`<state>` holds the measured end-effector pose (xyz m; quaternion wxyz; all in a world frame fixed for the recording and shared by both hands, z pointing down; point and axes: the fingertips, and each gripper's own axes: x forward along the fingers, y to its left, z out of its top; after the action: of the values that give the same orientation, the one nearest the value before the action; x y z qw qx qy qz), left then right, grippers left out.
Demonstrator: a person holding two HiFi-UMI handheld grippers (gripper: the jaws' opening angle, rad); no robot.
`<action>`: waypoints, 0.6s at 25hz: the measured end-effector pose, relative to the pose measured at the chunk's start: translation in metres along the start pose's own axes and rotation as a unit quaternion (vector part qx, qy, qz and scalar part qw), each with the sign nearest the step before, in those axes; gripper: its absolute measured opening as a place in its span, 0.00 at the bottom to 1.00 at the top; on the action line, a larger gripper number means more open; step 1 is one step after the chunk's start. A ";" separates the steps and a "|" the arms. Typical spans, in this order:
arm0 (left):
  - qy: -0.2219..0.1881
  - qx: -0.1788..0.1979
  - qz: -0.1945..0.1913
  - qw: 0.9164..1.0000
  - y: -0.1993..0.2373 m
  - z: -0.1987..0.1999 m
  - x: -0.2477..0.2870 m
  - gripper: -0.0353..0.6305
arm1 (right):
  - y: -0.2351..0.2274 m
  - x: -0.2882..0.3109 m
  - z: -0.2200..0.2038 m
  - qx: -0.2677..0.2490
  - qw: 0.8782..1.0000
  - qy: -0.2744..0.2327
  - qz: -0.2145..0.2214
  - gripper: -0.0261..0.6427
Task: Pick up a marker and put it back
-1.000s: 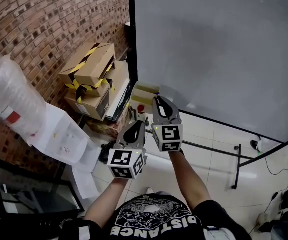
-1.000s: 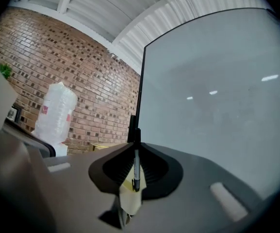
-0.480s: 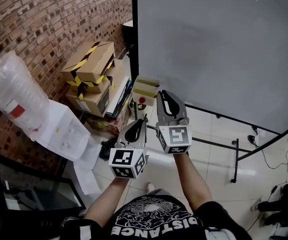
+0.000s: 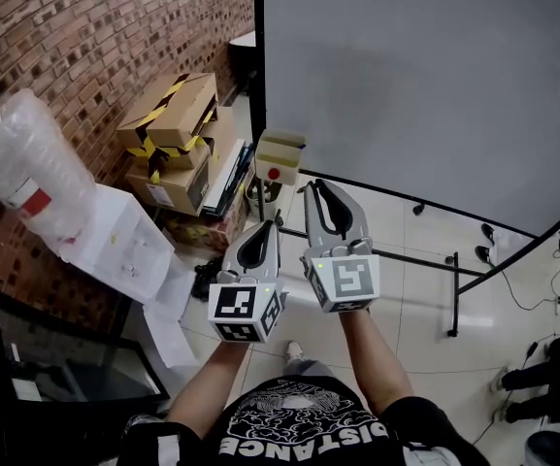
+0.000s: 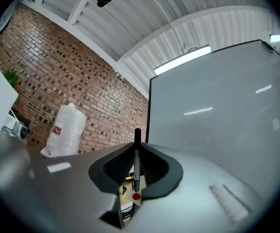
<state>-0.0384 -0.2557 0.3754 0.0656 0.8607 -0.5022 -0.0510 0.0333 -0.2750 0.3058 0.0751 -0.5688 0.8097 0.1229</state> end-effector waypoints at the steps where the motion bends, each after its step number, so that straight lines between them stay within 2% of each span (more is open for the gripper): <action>1: -0.001 0.002 -0.001 1.000 -0.002 0.001 -0.004 0.06 | 0.003 -0.005 0.002 0.001 1.000 -0.001 -0.001 0.09; 15: -0.040 0.021 -0.009 0.999 -0.026 0.022 -0.047 0.06 | 0.034 -0.061 0.008 -0.010 1.000 0.014 -0.012 0.09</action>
<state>-0.0428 -0.2037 0.3503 0.0270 0.8636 -0.4978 -0.0755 0.0220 -0.2062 0.3177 0.0597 -0.5805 0.8028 0.1220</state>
